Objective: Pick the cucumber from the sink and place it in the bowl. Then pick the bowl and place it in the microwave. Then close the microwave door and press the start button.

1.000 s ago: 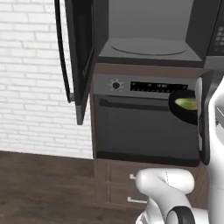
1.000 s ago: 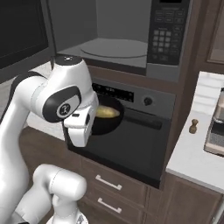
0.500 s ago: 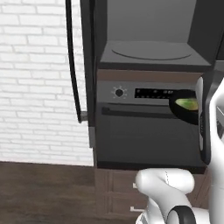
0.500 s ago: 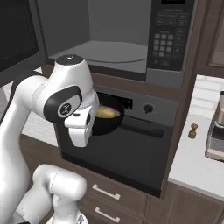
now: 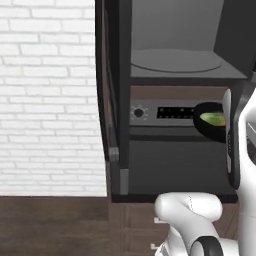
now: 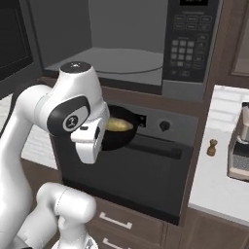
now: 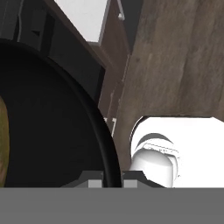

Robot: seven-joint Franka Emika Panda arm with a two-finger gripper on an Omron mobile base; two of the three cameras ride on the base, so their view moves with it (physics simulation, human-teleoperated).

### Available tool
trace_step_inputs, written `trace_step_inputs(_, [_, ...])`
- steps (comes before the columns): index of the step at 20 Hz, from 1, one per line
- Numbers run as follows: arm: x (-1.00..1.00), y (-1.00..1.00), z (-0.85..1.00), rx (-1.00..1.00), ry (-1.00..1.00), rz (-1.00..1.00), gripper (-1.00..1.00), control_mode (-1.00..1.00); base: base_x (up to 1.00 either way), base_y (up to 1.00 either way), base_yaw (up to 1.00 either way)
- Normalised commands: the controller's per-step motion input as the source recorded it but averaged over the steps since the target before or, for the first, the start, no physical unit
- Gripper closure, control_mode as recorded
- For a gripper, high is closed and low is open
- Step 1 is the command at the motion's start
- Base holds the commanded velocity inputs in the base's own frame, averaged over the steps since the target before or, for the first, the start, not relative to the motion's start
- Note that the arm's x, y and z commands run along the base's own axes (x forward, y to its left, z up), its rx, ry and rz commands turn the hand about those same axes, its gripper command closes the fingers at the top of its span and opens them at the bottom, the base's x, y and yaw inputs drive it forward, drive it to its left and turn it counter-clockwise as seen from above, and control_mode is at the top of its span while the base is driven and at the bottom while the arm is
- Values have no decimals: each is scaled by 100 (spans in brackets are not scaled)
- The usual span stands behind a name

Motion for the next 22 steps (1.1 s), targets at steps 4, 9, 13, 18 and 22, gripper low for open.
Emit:
trace_step_inputs(4, [0, 0, 0, 0, 0, 0, 100, 100, 36, 14, -15])
trace_step_inputs(9, [0, 0, 0, 0, 0, 0, 100, 100, 48, 21, -15])
trace_step_inputs(13, [0, 0, 0, 0, 0, 0, 100, 100, 41, 16, -15])
trace_step_inputs(18, [0, 0, 0, 0, 0, 0, 100, 100, 24, 11, -15])
trace_step_inputs(22, [0, 0, 0, 0, 0, 0, 100, 100, 31, 13, -14])
